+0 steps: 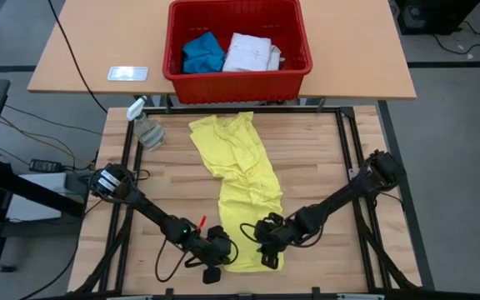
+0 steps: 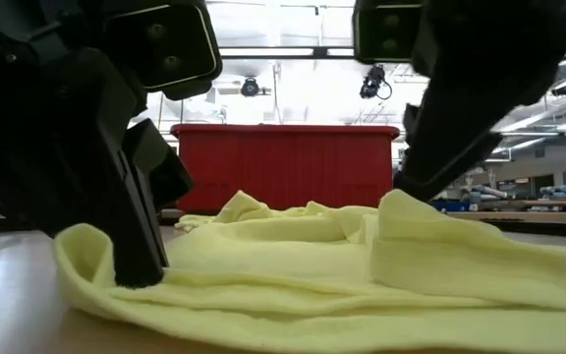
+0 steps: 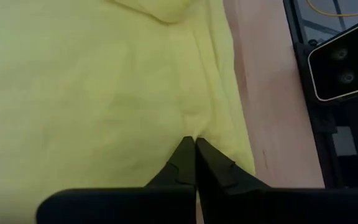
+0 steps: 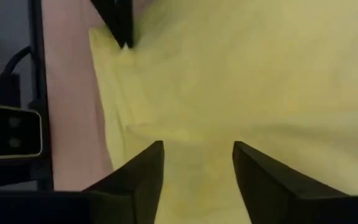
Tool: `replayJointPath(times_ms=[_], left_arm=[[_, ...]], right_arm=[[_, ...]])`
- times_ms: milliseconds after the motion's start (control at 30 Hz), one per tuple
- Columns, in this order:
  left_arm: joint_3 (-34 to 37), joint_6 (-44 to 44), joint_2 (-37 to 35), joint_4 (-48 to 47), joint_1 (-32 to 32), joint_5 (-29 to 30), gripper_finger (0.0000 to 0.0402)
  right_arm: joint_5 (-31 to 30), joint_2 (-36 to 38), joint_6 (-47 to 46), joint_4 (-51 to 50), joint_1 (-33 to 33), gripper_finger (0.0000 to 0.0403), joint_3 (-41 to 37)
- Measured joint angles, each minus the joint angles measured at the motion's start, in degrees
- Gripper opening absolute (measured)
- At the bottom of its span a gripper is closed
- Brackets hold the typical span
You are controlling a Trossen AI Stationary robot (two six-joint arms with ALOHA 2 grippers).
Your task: Fold Laundry from Bin
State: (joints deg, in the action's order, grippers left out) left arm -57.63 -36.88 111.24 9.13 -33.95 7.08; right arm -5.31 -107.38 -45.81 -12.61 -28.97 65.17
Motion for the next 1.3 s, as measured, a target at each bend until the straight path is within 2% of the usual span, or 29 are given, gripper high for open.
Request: replayJointPath(times_ms=[133, 267, 367, 500, 767, 867, 1167, 1300], left_arm=[[0.00, 0.00, 0.00, -0.04, 0.00, 0.15, 0.0001], [-0.02, -0.70, -0.02, -0.25, 0.00, 0.17, 0.0000], [-0.02, -0.96, -0.04, -0.37, 0.00, 0.19, 0.0000], [-0.02, -1.26, -0.04, -0.47, 0.02, 0.21, 0.0000], [-0.02, -3.57, -0.07, 0.50, -0.69, 0.28, 0.0000], [-0.02, -4.21, -0.07, 0.52, -0.81, 0.28, 0.0000], [-0.17, -8.86, -0.07, 3.75, -1.67, 0.26, 0.0000], [-1.60, -10.68, -0.07, 3.58, -2.88, 0.89, 0.0000]], right_arm=[[4.87, -1.30, 1.88, 4.07, 1.49, 0.0203, -1.51], [6.26, -1.48, 2.88, 4.00, 2.18, 0.0172, -1.57], [8.63, -1.30, 3.73, 4.05, 2.53, 0.0121, -1.55], [12.03, -1.26, 5.31, 4.86, 2.52, 0.0021, -1.54], [10.13, -1.04, 3.80, 5.35, -2.87, 0.0006, -1.53], [8.05, -1.15, 1.87, 3.64, -4.42, 0.0021, -1.53], [2.49, 1.65, -3.43, 2.20, -7.31, 0.0183, -1.53], [-1.98, 2.34, -5.92, 0.64, -10.97, 0.0216, -1.53]])
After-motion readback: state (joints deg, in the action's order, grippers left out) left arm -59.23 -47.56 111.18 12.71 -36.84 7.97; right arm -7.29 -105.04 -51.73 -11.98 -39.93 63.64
